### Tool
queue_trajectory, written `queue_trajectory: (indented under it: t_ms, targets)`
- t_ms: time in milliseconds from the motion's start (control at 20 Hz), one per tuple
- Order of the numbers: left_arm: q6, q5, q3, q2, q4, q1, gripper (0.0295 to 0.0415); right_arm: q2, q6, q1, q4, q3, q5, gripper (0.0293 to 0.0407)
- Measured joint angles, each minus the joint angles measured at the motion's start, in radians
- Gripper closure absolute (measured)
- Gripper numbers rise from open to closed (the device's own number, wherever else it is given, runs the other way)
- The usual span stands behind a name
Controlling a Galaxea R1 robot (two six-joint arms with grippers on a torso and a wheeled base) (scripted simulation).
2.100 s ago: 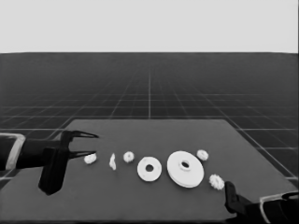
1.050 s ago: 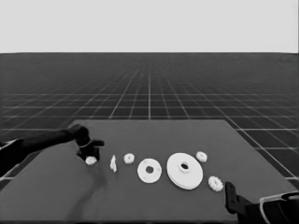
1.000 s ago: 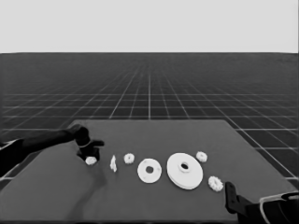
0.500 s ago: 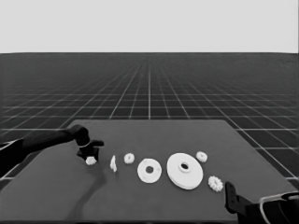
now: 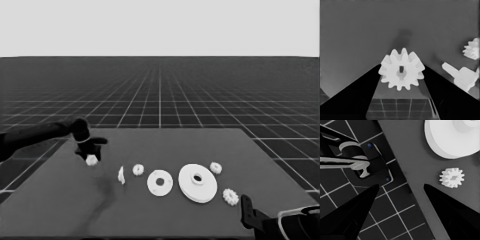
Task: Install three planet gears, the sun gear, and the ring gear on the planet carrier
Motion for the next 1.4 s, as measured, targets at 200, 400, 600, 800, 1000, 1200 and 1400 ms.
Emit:
queue_trajectory:
  t_ms: [200, 400, 600, 800, 1000, 1200, 1400]
  targets:
    - [-0.539, 0.065, 0.205, 0.282, 0.06, 0.0, 0.0398, 0.0, 0.0, 0.0, 0.0, 0.0, 0.0, 0.0315]
    - [-0.565, 0.072, -0.068, 0.637, 0.054, 0.002, 0.0398, 0.0, 0.0, 0.0, 0.0, 0.0, 0.0, 0.0315]
    - [-0.548, 0.07, -0.13, 0.68, 0.053, 0.002, 0.0398, 0.0, 0.0, 0.0, 0.0, 0.0, 0.0, 0.0315]
    - [-0.491, 0.009, -0.238, 0.716, 0.165, 0.131, 0.0398, 0.0, 0.0, 0.0, 0.0, 0.0, 0.0, 0.0315]
    - [-0.481, -0.001, -0.257, 0.723, 0.177, 0.144, 0.0398, 0.0, 0.0, 0.0, 0.0, 0.0, 0.0, 0.0315]
    - [-0.48, -0.002, -0.259, 0.723, 0.178, 0.146, 0.0339, 0.0, 0.0, 0.0, 0.0, 0.0, 0.0, 0.0315]
    - [-0.48, -0.003, -0.26, 0.724, 0.178, 0.146, 0.0326, 0.0, 0.0, 0.0, 0.0, 0.0, 0.0, 0.0315]
